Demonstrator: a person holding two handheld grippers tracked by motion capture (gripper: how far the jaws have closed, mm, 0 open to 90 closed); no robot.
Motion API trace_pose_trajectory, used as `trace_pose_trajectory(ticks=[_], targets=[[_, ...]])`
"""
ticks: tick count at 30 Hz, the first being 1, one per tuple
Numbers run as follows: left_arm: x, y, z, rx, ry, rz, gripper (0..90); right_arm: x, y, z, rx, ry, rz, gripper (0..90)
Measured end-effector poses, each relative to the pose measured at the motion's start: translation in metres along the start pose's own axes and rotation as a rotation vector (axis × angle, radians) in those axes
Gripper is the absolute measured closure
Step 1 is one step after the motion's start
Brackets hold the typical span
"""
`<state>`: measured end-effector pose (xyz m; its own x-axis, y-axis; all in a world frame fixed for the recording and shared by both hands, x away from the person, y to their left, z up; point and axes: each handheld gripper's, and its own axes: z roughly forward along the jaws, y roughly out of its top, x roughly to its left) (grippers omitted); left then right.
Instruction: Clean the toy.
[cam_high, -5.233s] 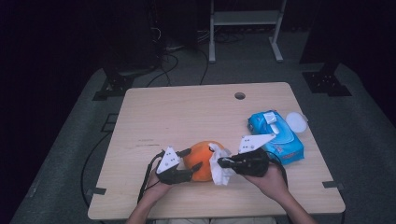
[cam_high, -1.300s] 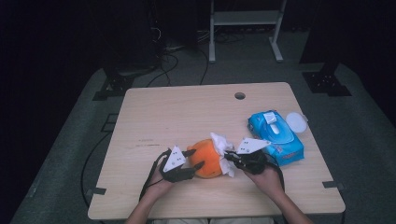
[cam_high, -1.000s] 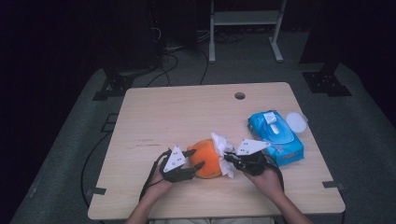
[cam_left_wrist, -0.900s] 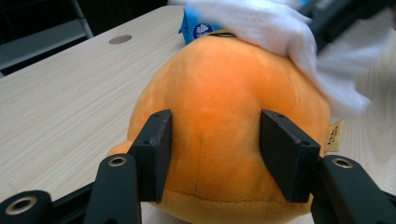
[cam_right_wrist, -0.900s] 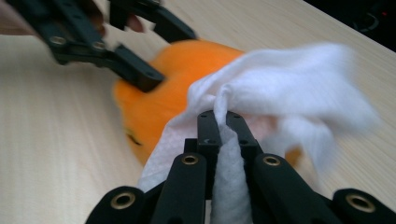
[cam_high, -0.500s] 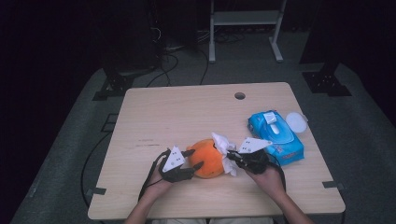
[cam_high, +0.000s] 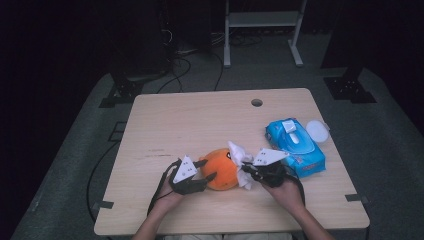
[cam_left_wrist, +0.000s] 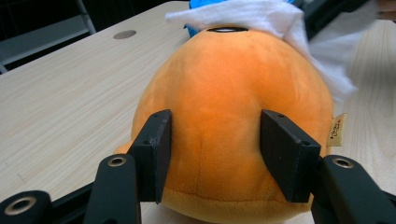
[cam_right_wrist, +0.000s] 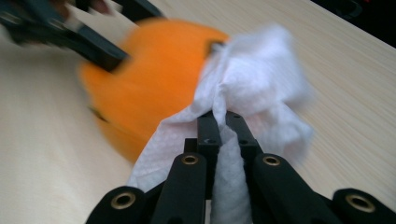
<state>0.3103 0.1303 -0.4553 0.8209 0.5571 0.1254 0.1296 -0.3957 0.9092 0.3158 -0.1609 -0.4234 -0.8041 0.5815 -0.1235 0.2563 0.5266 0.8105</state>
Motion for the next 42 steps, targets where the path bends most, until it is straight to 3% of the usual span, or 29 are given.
trace_pose_trajectory(ticks=[3,8,11,14,18,20,24,27,29,35,38,40,42], targets=[[0.000,0.000,0.001,-0.001,0.006,-0.006,45.1,-0.006,-0.008,-0.001,0.007,0.009,0.033,85.6],[0.000,0.002,0.002,-0.001,0.019,-0.012,44.7,0.020,0.006,0.002,0.000,0.017,-0.069,85.5],[-0.003,0.003,0.003,-0.009,0.016,-0.005,45.0,0.026,0.013,0.002,-0.027,0.065,-0.077,85.5],[-0.007,0.005,0.005,-0.010,0.016,0.010,45.1,0.030,0.015,0.004,-0.027,0.067,-0.088,85.5],[-0.008,0.007,0.005,-0.013,0.007,0.015,44.4,0.027,0.013,0.004,-0.029,0.069,-0.075,85.6],[-0.007,0.007,0.004,-0.015,0.009,0.020,42.0,0.018,0.012,0.002,-0.040,0.055,-0.040,85.6],[-0.009,0.012,-0.002,-0.015,0.019,0.015,29.1,0.001,0.004,0.002,-0.037,0.043,0.032,85.6],[-0.012,0.009,-0.004,0.007,0.000,0.026,25.6,0.002,0.004,0.002,-0.029,0.034,0.026,85.6],[-0.013,0.006,-0.002,0.020,-0.015,0.027,29.4,0.006,0.006,0.002,-0.035,0.038,0.011,85.6],[-0.014,0.009,0.005,0.001,-0.010,0.029,37.4,0.037,0.016,0.009,-0.032,0.097,-0.083,85.5],[-0.012,0.008,0.002,0.005,-0.006,0.027,35.4,0.033,0.018,0.008,-0.036,0.084,-0.072,85.6],[-0.013,0.010,0.001,0.014,0.022,0.037,26.5,0.024,0.016,0.006,-0.042,0.070,-0.042,85.6],[-0.015,0.012,0.000,0.015,0.022,0.041,20.2,0.018,0.012,0.006,-0.034,0.064,-0.024,85.4]])
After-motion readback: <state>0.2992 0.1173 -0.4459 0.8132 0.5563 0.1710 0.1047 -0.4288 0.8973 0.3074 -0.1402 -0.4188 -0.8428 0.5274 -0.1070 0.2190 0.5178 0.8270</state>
